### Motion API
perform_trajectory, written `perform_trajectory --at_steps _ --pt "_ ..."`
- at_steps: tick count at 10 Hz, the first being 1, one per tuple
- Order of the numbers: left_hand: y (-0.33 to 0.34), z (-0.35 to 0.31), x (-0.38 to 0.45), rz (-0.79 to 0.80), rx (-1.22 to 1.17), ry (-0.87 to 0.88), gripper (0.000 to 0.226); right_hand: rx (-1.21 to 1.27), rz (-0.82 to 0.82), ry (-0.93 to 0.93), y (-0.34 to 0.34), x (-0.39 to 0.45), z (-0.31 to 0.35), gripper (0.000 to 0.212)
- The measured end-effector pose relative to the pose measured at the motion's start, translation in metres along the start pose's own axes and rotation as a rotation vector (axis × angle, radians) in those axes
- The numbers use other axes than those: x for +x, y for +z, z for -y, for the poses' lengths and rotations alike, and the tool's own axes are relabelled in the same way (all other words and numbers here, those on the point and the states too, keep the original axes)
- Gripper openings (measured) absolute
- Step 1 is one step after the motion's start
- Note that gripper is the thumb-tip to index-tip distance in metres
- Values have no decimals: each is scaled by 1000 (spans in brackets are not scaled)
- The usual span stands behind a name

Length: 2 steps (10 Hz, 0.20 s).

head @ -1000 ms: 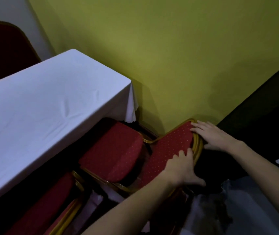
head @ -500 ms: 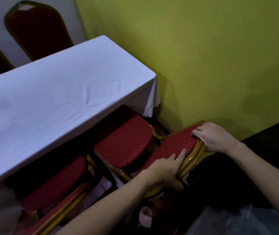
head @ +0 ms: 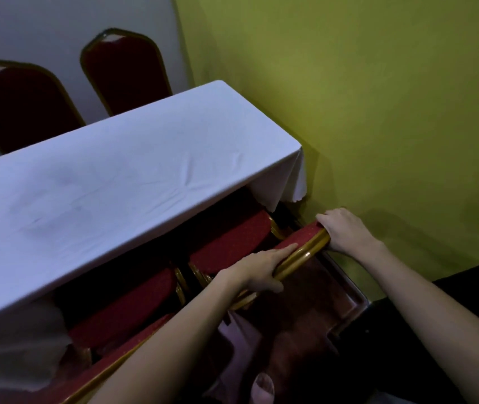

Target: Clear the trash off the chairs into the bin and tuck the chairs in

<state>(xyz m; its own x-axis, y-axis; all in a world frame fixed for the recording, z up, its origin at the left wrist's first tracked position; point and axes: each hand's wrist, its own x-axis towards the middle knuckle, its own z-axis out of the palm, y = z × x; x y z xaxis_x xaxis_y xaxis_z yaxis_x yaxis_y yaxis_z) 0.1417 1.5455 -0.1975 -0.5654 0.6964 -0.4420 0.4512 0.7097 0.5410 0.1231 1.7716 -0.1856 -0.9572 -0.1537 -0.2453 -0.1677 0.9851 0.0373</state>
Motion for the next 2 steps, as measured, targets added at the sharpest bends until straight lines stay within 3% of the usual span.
perform_trajectory --at_steps 1,2 --pt "2 12 -22 -55 -104 -10 80 33 100 -51 -11 1 1 17" --pt "6 39 -50 -111 -135 -50 50 119 394 -77 -31 -4 12 36"
